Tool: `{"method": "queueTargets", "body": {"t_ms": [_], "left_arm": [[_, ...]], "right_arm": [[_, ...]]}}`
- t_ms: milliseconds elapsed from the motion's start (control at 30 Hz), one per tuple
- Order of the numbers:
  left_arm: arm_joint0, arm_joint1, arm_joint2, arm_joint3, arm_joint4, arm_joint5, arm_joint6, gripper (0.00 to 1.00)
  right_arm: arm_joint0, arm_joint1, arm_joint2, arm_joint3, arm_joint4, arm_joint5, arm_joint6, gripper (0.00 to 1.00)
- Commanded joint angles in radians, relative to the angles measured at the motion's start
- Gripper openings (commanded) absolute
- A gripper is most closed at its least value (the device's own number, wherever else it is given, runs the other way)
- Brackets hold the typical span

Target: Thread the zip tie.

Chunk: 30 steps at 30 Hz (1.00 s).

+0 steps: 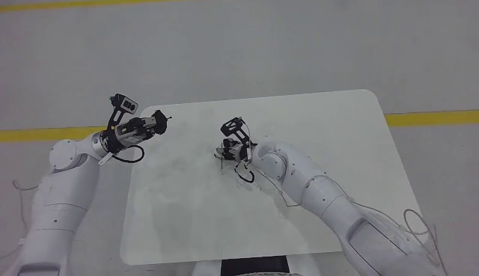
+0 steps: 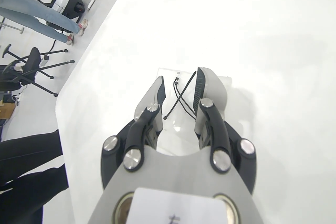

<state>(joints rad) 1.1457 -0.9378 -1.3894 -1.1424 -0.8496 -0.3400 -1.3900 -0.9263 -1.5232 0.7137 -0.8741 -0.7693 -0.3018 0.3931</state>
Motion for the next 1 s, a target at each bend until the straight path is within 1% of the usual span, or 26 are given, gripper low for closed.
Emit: {"method": "queueTargets", "body": {"t_ms": [0, 233, 400, 533, 600, 667, 800, 967], "left_arm": [[0.0, 0.0, 0.0, 0.0, 0.0, 0.0, 0.0, 0.0], [0.0, 0.0, 0.0, 0.0, 0.0, 0.0, 0.0, 0.0], [0.0, 0.0, 0.0, 0.0, 0.0, 0.0, 0.0, 0.0], [0.0, 0.0, 0.0, 0.0, 0.0, 0.0, 0.0, 0.0], [0.0, 0.0, 0.0, 0.0, 0.0, 0.0, 0.0, 0.0], [0.0, 0.0, 0.0, 0.0, 0.0, 0.0, 0.0, 0.0], [0.0, 0.0, 0.0, 0.0, 0.0, 0.0, 0.0, 0.0], [0.0, 0.0, 0.0, 0.0, 0.0, 0.0, 0.0, 0.0]], "right_arm": [[-0.002, 0.0, 0.001, -0.002, 0.0, 0.003, 0.009, 0.25], [-0.001, -0.008, 0.0, 0.018, 0.018, -0.003, 0.027, 0.24], [0.007, -0.019, -0.009, 0.045, 0.03, -0.005, 0.031, 0.18], [0.011, -0.028, -0.012, 0.067, 0.046, -0.007, 0.029, 0.18], [0.015, -0.032, -0.013, 0.076, 0.052, -0.004, 0.028, 0.13], [0.017, -0.036, -0.015, 0.082, 0.053, 0.0, 0.025, 0.0], [0.022, -0.04, -0.015, 0.087, 0.049, 0.004, 0.016, 0.0], [0.02, -0.038, -0.006, 0.07, 0.036, 0.009, 0.012, 0.0]]}}
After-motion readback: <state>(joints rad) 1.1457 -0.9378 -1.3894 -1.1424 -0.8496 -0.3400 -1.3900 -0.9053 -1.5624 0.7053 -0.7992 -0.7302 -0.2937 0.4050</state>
